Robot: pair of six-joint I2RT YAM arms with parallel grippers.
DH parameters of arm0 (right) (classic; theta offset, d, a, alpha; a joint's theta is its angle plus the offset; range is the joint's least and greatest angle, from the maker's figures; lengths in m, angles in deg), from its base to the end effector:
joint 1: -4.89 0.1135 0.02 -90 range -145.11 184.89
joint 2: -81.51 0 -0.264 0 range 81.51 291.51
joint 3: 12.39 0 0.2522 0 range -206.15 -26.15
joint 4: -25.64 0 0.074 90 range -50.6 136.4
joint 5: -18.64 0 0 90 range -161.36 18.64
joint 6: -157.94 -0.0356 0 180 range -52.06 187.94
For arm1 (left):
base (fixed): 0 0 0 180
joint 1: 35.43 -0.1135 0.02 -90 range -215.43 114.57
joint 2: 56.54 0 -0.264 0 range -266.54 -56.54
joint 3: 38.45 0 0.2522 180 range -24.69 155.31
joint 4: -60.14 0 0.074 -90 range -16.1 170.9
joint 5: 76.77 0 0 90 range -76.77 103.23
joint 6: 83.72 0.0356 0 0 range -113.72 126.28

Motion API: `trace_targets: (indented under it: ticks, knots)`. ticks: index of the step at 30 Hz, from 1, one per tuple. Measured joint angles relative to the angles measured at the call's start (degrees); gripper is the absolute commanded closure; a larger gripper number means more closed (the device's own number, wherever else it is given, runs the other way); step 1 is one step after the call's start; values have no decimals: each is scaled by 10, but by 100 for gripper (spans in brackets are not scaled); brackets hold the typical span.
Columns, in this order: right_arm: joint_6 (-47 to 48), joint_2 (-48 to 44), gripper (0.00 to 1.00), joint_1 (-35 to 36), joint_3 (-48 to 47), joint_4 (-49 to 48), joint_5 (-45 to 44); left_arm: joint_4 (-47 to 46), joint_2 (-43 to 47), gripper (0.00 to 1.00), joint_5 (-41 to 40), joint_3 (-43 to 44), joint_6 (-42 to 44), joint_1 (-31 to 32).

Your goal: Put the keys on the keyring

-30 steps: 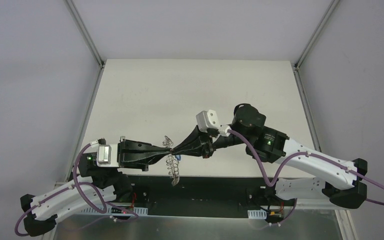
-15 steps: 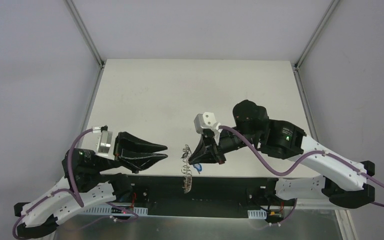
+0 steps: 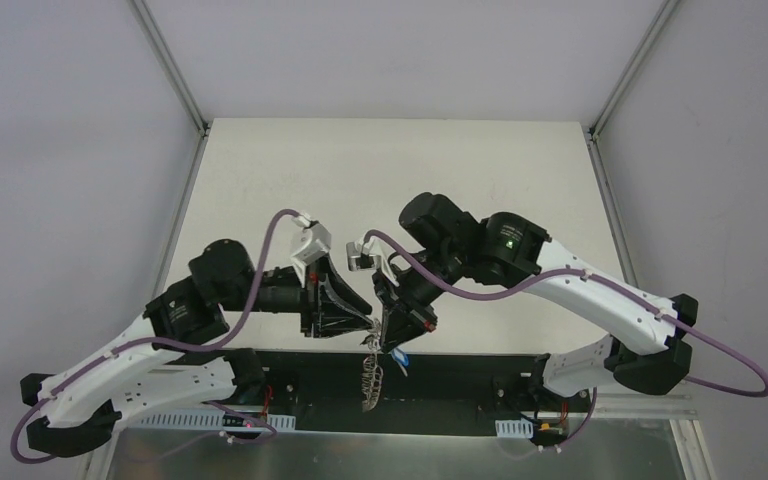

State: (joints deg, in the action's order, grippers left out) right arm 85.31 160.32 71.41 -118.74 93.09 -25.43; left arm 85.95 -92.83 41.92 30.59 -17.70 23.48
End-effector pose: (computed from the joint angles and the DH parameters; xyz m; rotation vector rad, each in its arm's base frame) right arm 0.0834 0.2561 0.4257 -1.8944 1.4201 1.3463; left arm 0.0493 -0.1148 0.4189 0.9204 1.3868 -1.5016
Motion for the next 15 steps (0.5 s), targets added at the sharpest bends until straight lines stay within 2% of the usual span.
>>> trace_targets:
  ticks: [6,15]
  knots:
    - [-19,6,100,-10,0,4,45,66,-48,66,39,1,-12,0]
    - [-25,27,100,-16,6,-3,84,94,-40,65,62,12,-20,0]
